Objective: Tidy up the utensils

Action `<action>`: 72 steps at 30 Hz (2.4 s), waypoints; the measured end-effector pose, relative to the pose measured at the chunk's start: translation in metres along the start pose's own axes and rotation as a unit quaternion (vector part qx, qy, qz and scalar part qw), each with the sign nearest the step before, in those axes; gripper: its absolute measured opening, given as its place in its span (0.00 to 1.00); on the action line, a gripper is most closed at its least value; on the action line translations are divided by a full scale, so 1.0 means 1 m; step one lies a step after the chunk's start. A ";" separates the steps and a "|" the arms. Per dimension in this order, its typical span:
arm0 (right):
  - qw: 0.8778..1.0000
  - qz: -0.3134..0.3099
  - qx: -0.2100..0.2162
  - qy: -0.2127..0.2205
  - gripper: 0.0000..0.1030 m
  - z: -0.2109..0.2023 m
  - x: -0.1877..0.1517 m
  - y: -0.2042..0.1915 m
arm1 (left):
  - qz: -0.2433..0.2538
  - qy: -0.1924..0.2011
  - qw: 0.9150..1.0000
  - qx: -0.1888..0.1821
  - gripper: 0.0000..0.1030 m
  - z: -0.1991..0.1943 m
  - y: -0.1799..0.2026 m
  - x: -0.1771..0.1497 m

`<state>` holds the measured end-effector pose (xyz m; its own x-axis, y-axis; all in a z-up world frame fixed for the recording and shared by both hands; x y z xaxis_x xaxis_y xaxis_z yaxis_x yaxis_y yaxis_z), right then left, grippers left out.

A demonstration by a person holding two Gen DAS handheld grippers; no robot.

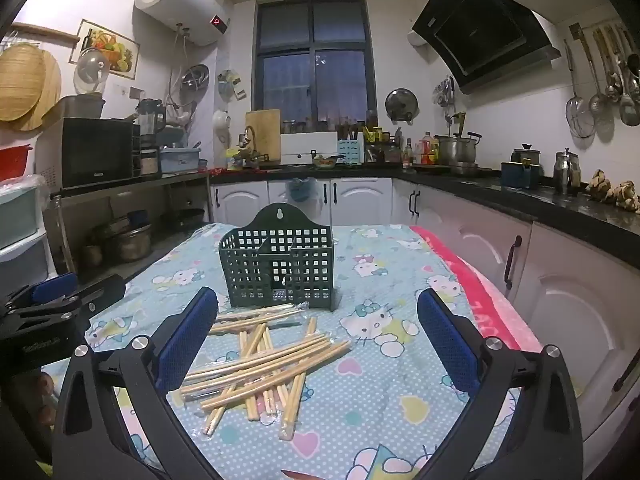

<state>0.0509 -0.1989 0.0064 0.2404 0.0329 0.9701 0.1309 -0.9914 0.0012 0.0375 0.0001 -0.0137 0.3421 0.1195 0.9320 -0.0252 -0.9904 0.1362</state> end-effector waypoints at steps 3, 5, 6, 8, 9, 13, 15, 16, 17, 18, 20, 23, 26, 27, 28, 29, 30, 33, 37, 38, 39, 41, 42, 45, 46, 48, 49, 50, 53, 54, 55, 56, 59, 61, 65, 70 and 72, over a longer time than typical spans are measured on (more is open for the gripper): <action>1.000 0.000 -0.001 -0.002 0.94 0.000 0.000 0.000 | 0.000 -0.001 1.000 0.000 0.91 0.000 0.000 0.000; 1.000 0.000 -0.001 -0.001 0.94 0.000 0.000 0.001 | 0.002 -0.003 1.000 0.000 0.91 0.001 0.001 0.000; 1.000 0.000 0.000 -0.005 0.94 0.001 0.000 0.000 | 0.001 -0.002 1.000 0.000 0.91 0.001 0.001 0.000; 1.000 0.000 0.000 -0.004 0.94 0.000 0.000 0.000 | 0.001 -0.001 1.000 0.000 0.91 0.002 0.001 0.000; 1.000 0.000 0.000 -0.003 0.94 0.000 0.000 0.000 | 0.002 0.001 1.000 0.000 0.91 0.001 0.001 0.000; 1.000 0.001 0.001 -0.005 0.94 0.001 0.000 0.002 | 0.001 0.002 1.000 -0.001 0.91 0.001 0.001 0.000; 1.000 0.002 0.002 -0.006 0.94 0.001 0.000 0.001 | 0.001 0.003 1.000 0.000 0.91 0.001 0.001 0.000; 1.000 0.002 0.002 -0.005 0.94 0.001 0.000 0.002 | 0.001 0.003 1.000 -0.001 0.91 0.001 0.001 0.000; 1.000 0.002 0.002 -0.006 0.94 0.002 0.000 0.001 | 0.001 0.003 1.000 -0.001 0.91 0.001 0.001 0.000; 1.000 0.002 0.002 -0.007 0.94 0.002 0.001 0.002 | 0.001 0.004 1.000 -0.001 0.91 0.001 0.001 0.000; 1.000 0.002 0.002 -0.008 0.94 0.000 -0.002 -0.005 | 0.001 0.004 1.000 -0.001 0.91 0.001 0.001 0.000; 1.000 0.002 0.002 -0.008 0.94 -0.005 -0.002 -0.008 | 0.000 0.005 1.000 -0.001 0.91 0.001 0.001 0.001; 1.000 0.002 0.003 -0.008 0.94 0.001 -0.002 -0.009 | 0.000 0.005 1.000 -0.001 0.91 -0.001 0.002 0.005; 1.000 0.003 0.002 -0.008 0.94 0.001 -0.002 -0.007 | 0.000 0.006 1.000 -0.001 0.91 -0.001 0.002 0.004; 1.000 0.003 0.002 -0.008 0.94 0.000 -0.002 -0.008 | 0.000 0.006 1.000 -0.001 0.91 -0.001 0.002 0.004; 1.000 0.003 0.002 -0.008 0.94 0.001 -0.002 -0.007 | 0.000 0.006 1.000 -0.001 0.91 -0.003 0.000 0.009; 1.000 0.003 0.002 -0.008 0.94 0.001 -0.002 -0.007 | 0.000 0.006 1.000 -0.001 0.91 -0.004 0.000 0.009; 1.000 0.003 0.003 -0.008 0.94 0.001 -0.002 -0.007 | 0.000 0.007 1.000 -0.001 0.91 -0.004 0.001 0.009; 1.000 0.003 0.003 -0.009 0.94 0.001 -0.001 -0.006 | 0.001 0.008 1.000 -0.001 0.91 -0.004 0.001 0.009; 1.000 0.004 0.003 -0.009 0.94 0.001 -0.001 -0.006 | 0.000 0.008 1.000 -0.002 0.91 -0.004 0.001 0.010; 1.000 0.004 0.003 -0.009 0.94 0.001 -0.001 -0.006 | 0.001 0.008 1.000 -0.001 0.91 -0.004 0.001 0.009; 1.000 0.004 0.003 -0.009 0.94 0.001 -0.001 -0.005 | 0.001 0.008 1.000 -0.001 0.91 -0.004 0.001 0.010; 1.000 0.004 0.003 -0.009 0.94 0.001 -0.001 -0.005 | 0.001 0.008 1.000 -0.001 0.91 -0.004 0.001 0.009; 1.000 0.004 0.004 -0.009 0.94 0.002 -0.002 -0.005 | 0.001 0.008 1.000 -0.002 0.91 -0.004 0.001 0.008; 1.000 0.004 0.004 -0.009 0.94 0.002 -0.002 -0.005 | 0.001 0.009 1.000 -0.002 0.91 -0.004 0.001 0.008; 1.000 0.004 0.005 -0.009 0.94 0.001 -0.002 -0.006 | 0.002 0.009 1.000 -0.001 0.91 -0.004 0.001 0.008; 1.000 0.003 0.005 -0.009 0.94 0.000 -0.002 -0.009 | 0.002 0.009 1.000 -0.001 0.91 -0.004 0.001 0.008; 1.000 0.003 0.005 -0.010 0.94 -0.001 -0.003 -0.009 | 0.002 0.009 1.000 -0.002 0.91 -0.005 0.001 0.009; 1.000 0.000 0.010 -0.010 0.94 -0.003 -0.001 -0.014 | -0.001 0.006 1.000 -0.005 0.91 -0.007 0.000 0.015; 1.000 -0.001 0.011 -0.010 0.94 -0.004 -0.001 -0.015 | -0.002 0.005 1.000 -0.005 0.91 -0.007 -0.001 0.017; 1.000 -0.002 0.012 -0.011 0.94 -0.003 -0.002 -0.015 | -0.004 0.003 1.000 -0.008 0.91 -0.007 -0.002 0.019; 1.000 -0.002 0.015 -0.012 0.94 -0.003 -0.002 -0.016 | -0.005 0.003 1.000 -0.009 0.91 -0.009 -0.004 0.020; 1.000 -0.005 0.024 -0.016 0.94 0.000 -0.001 -0.017 | -0.010 0.000 1.000 -0.013 0.91 -0.008 -0.008 0.021; 0.999 -0.013 0.029 -0.020 0.94 0.003 -0.001 -0.017 | -0.016 -0.009 1.000 -0.016 0.91 -0.002 -0.014 0.018; 0.999 -0.017 0.028 -0.035 0.94 0.011 -0.002 -0.016 | -0.028 -0.029 0.999 -0.013 0.91 0.007 -0.027 0.012; 0.998 -0.014 0.033 -0.055 0.94 0.023 0.001 -0.011 | -0.046 -0.040 0.998 -0.009 0.91 0.015 -0.040 0.010; 0.998 -0.015 0.033 -0.058 0.94 0.027 0.005 -0.008 | -0.049 -0.045 0.998 -0.005 0.91 0.019 -0.045 0.013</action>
<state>0.0774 -0.1872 0.0048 0.3441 0.0812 0.9354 0.2022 -0.9793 0.0106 0.0605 0.0448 -0.0140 0.4258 0.2087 0.8805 0.0025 -0.9733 0.2294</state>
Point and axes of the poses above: each gripper's, at about its wrist camera, not at the fingertips, and z roughly the way its jaws point, y to its right, x to its top, the point moved 4 cm from there along z, roughly the way its jaws point, and after that the axes turned 4 degrees about -x, right-handed, at the moved point
